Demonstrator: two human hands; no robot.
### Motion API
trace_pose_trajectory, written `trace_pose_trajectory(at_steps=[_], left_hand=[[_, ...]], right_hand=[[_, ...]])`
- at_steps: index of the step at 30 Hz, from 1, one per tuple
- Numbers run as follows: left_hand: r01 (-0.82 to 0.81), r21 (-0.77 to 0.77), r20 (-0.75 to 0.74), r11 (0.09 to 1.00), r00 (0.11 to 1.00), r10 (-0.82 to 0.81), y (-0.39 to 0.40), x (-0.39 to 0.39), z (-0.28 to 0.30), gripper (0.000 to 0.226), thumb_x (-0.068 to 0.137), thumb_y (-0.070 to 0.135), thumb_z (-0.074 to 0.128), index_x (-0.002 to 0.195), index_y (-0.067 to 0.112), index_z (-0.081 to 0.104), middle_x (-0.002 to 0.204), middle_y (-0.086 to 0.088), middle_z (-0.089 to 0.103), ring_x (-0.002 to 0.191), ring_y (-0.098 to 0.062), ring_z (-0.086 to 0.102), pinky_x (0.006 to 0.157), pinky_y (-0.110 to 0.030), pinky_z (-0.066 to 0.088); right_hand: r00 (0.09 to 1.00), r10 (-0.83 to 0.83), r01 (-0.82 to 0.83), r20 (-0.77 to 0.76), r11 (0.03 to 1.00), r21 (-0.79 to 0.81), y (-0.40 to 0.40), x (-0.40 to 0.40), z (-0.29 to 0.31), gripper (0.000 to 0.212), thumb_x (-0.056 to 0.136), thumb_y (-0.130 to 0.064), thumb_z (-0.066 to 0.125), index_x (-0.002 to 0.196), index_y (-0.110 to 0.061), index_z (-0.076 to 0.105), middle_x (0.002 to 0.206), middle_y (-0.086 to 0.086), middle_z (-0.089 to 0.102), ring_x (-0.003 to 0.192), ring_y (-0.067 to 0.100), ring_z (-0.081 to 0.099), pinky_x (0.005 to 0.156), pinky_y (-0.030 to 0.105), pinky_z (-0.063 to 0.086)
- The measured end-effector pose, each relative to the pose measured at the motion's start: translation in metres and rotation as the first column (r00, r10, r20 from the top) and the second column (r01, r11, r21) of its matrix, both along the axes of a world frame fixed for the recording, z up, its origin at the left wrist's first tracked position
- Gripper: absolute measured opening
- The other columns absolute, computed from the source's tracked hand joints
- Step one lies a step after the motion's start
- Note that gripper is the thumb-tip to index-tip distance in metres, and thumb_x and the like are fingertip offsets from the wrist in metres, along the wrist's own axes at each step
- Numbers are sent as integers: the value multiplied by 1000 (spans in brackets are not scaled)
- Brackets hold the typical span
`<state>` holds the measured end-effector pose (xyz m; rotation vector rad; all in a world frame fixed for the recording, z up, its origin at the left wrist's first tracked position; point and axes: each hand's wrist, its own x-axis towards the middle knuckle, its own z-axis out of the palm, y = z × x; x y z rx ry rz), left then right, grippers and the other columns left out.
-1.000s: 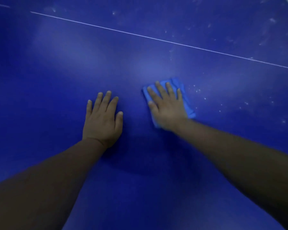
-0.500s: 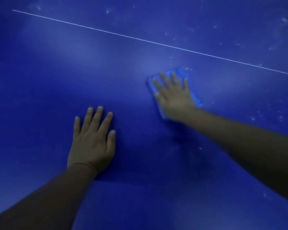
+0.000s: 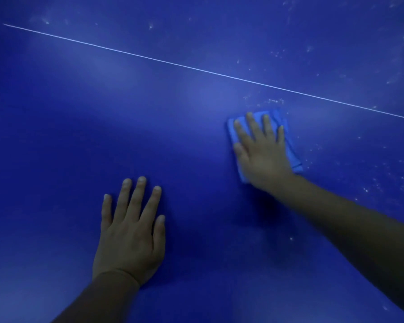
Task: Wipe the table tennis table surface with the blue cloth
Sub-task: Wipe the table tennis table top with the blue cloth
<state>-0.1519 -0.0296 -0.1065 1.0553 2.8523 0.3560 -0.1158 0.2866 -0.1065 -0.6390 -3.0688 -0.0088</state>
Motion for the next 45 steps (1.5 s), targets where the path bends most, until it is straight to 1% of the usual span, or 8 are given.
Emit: trace_pose_trajectory(at_steps=[9, 13, 18, 25, 33, 38, 41, 45], left_hand=[[0, -38, -12, 999, 1000, 0, 3, 0, 3, 59, 96, 39, 31, 147, 14, 46, 159, -12, 35, 150, -32, 23, 119, -56, 12], [8, -38, -15, 999, 1000, -8, 1, -1, 2, 59, 97, 40, 31, 148, 14, 44, 160, -11, 31, 151, -31, 20, 120, -56, 10], [13, -70, -5, 997, 1000, -13, 1, -1, 2, 59, 99, 41, 28, 151, 15, 39, 162, -10, 28, 152, -29, 16, 120, -55, 8], [7, -82, -25, 997, 1000, -9, 3, -1, 2, 59, 97, 40, 31, 148, 14, 43, 160, -11, 32, 150, -32, 20, 119, -56, 10], [-3, -48, -12, 999, 1000, 2, 3, 0, 4, 60, 97, 40, 31, 148, 12, 45, 159, -13, 33, 150, -31, 19, 120, -52, 4], [-3, -57, -22, 998, 1000, 2, 5, -1, 3, 61, 96, 40, 31, 147, 12, 46, 159, -13, 33, 150, -33, 21, 119, -56, 8], [1, -55, -28, 998, 1000, -3, 4, -1, 3, 60, 96, 40, 31, 147, 12, 46, 159, -14, 33, 150, -34, 20, 119, -54, 6], [-11, -40, -30, 999, 999, 10, 5, 0, 3, 60, 96, 41, 31, 147, 13, 46, 160, -13, 32, 150, -33, 20, 120, -52, 4]], right_hand=[[990, 107, -103, 89, 993, -51, -39, -138, 6, 61, 99, -46, 9, 158, -33, 14, 166, 0, 9, 152, 35, 6, 115, 65, 4], [947, -310, 310, 85, 951, 9, 85, -77, 2, 56, 104, -44, 19, 158, -29, 15, 166, 2, 8, 151, 38, 6, 113, 68, 8], [626, -775, 778, 84, 614, -134, 141, -11, 22, 53, 106, -42, 19, 158, -30, 16, 166, 0, 6, 151, 37, 1, 115, 68, 3], [994, -53, 64, 96, 991, -116, 16, -90, 5, 55, 104, -47, 16, 157, -35, 13, 167, -4, 5, 153, 29, 1, 118, 59, 0], [607, -791, 793, 82, 595, -132, 162, 18, 23, 54, 105, -44, 20, 158, -32, 15, 166, 0, 6, 151, 36, 3, 116, 66, 5], [980, -193, 196, 46, 978, -68, 53, -60, 6, 54, 106, -46, 22, 158, -35, 12, 167, -3, 4, 152, 32, 0, 117, 62, 1], [989, 116, -104, 92, 986, -126, 39, -55, 9, 58, 101, -51, 11, 157, -35, 17, 166, -4, 11, 152, 29, 5, 119, 60, 3], [949, -300, 292, 96, 952, 89, 162, 14, 7, 69, 95, -47, 5, 158, -23, 20, 164, 11, 18, 147, 45, 16, 109, 71, 18]])
